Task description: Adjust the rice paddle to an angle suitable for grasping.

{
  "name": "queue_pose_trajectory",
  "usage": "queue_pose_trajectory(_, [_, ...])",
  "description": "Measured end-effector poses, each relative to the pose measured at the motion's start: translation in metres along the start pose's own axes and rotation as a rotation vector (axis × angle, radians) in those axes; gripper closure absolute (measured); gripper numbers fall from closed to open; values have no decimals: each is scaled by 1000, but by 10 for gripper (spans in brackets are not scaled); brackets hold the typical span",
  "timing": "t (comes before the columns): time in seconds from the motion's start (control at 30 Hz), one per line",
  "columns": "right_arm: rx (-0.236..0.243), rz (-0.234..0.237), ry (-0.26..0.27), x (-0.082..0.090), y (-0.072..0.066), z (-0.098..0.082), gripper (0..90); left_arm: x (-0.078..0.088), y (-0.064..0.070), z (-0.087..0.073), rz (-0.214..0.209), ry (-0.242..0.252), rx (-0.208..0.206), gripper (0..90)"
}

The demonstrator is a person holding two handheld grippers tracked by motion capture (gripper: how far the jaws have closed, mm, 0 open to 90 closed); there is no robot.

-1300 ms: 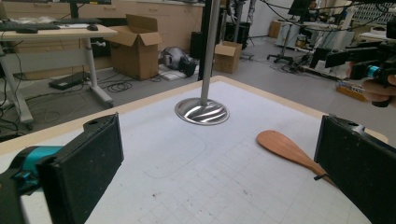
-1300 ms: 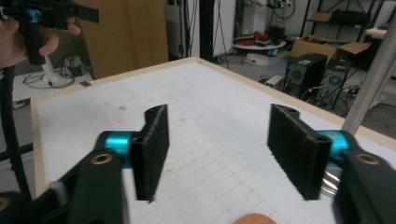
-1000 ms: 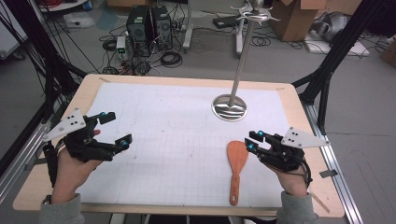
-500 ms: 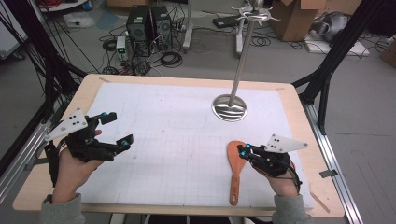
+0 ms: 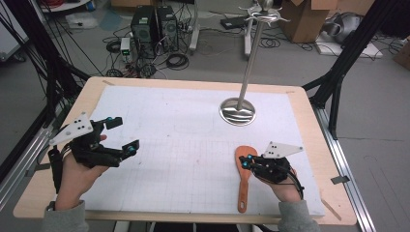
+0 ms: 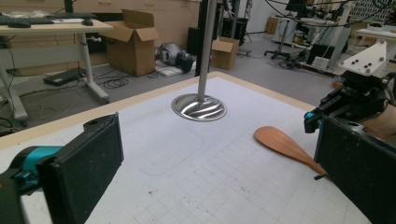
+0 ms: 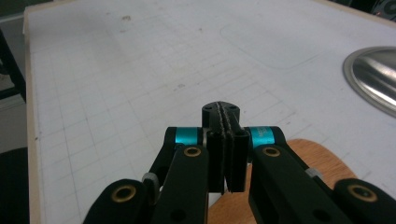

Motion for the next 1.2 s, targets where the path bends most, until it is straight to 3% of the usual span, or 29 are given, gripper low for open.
queue_pose_trajectory(0.57, [-26,72,-78,1,-9,-34,891,-2,-1,-2,-2,-8,-1,18])
queue_pose_trajectory(1.0, [-49,83,-126,6,-13,-58,892,-8,1,-6,-7,-26,-3,18])
queue_pose_trajectory(1.2, [-52,95,-139,9,-15,-61,892,-7,0,-5,-7,-23,0,18])
Point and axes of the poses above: each handheld gripper's, and its own axes: x roughly backward along the jaws, z roughly out of its top, y roughly to its right, the point moved 6 cm from there along -x, roughly forward along the jaws, and after that the axes turned 11 degrees about z, right-handed, at the moved point
